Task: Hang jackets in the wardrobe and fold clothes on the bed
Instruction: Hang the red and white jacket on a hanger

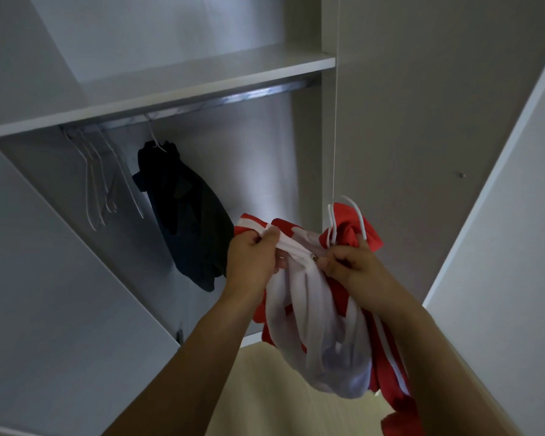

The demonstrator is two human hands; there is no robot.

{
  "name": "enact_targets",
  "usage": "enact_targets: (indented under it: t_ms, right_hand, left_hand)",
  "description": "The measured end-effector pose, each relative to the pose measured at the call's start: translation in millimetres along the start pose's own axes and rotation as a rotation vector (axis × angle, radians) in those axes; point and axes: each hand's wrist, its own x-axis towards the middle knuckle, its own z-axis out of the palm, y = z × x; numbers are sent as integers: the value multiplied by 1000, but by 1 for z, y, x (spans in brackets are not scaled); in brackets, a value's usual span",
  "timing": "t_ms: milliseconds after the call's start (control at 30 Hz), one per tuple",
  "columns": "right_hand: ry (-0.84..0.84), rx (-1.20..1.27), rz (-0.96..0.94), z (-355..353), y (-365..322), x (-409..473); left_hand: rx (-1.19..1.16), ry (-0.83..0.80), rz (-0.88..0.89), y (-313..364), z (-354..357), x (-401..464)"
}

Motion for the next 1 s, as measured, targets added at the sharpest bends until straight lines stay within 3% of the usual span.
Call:
enact_targets:
  t_ms: [133, 267, 300, 367, 433, 500, 600, 733, 867, 933, 1000]
  right_hand:
    - [42, 152, 93, 3, 4, 4]
    - [165, 238, 141, -9, 17, 0]
    - [169, 257, 146, -13, 19, -2]
    - [162, 264, 128, -16, 21, -4]
    - [148, 258, 105, -13, 21, -3]
    - [124, 215, 94, -6, 21, 1]
    - [86, 123, 82, 3, 21, 2]
    - [109, 118, 67, -1, 27, -1]
    - [247, 31, 64, -29, 41, 4]
    - [359, 160, 82, -49, 45, 0]
    - [388, 279, 98, -57, 44, -4]
  left_hand:
    - [42, 70, 42, -4, -7, 6]
    - [-43, 104, -51, -5, -34, 19]
    - [90, 76, -27, -6, -41, 22]
    - [616, 9, 107, -10, -48, 20]
    - [998, 30, 353, -13, -40, 8]
    - [1057, -130, 549, -13, -22, -9]
    - [1120, -460, 665, -11, 3, -24]
    - [1097, -472, 629, -10, 12, -32]
    - [1197, -303, 686, -17, -9, -14]
    - [1317, -217, 585, -24, -37, 4]
    - [1416, -235, 381, -26, -55, 16]
